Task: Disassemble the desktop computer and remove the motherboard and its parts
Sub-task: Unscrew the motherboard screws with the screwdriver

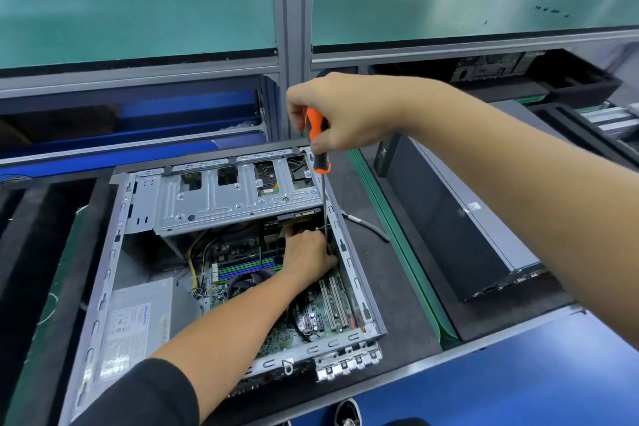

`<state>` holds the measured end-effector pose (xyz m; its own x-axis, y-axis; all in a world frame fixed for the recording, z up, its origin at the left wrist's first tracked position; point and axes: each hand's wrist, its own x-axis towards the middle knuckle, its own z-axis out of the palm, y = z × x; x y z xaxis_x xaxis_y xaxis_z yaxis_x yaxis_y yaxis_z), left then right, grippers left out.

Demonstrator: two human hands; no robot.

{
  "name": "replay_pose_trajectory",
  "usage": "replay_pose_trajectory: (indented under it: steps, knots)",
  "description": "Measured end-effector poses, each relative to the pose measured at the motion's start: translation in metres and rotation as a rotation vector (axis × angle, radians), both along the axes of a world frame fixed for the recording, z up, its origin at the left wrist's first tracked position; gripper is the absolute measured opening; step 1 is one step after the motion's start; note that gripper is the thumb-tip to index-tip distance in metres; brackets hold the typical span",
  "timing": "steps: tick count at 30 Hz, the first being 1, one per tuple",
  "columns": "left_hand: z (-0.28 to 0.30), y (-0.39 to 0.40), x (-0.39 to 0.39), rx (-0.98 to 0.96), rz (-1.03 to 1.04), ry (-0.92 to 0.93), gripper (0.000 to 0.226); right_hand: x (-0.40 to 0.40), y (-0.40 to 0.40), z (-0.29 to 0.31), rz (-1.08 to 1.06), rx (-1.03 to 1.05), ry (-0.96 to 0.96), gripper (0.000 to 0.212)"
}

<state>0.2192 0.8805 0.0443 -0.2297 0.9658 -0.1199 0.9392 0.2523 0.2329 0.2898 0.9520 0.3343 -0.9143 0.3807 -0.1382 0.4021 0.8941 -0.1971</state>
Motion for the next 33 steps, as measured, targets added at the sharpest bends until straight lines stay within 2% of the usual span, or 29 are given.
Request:
replay_pose_trajectory:
  steps: [3,7,11,14,19,22,26,29,30,33]
  knots:
    - [-0.001,0.000,-0.003,0.008,0.010,-0.042,0.029,-0.001,-0.001,0.001,-0.004,-0.063,-0.041,0.022]
    - [0.001,0.000,-0.009,-0.025,-0.004,-0.140,0.013,-0.008,-0.003,-0.003,-0.013,-0.006,-0.049,0.008]
    - [0.001,0.000,-0.012,-0.050,-0.032,-0.150,0.013,-0.014,-0.001,-0.008,-0.074,0.213,-0.080,0.039]
    - [0.002,0.001,-0.011,-0.051,-0.052,-0.146,0.017,-0.017,0.002,-0.009,-0.097,0.328,-0.111,0.043]
    - [0.001,0.000,-0.009,-0.033,-0.041,-0.133,0.023,-0.015,-0.002,-0.004,-0.021,0.114,-0.081,0.021]
    - [-0.001,0.000,-0.007,-0.026,-0.048,-0.083,0.028,-0.015,-0.002,-0.004,0.022,0.053,-0.049,0.025]
    - [0.000,0.000,-0.005,-0.024,-0.010,-0.060,0.030,-0.016,-0.003,0.003,0.087,-0.067,-0.098,0.028]
    - [0.000,0.000,-0.003,-0.018,0.003,-0.064,0.029,-0.013,-0.003,0.005,0.029,-0.164,-0.104,0.022]
    - [0.000,0.000,-0.003,-0.014,0.003,-0.067,0.029,-0.012,-0.003,0.005,-0.013,-0.128,-0.102,0.024]
    - [0.000,0.000,-0.002,-0.012,-0.004,-0.059,0.028,-0.014,-0.005,0.000,-0.105,0.174,-0.141,0.046]
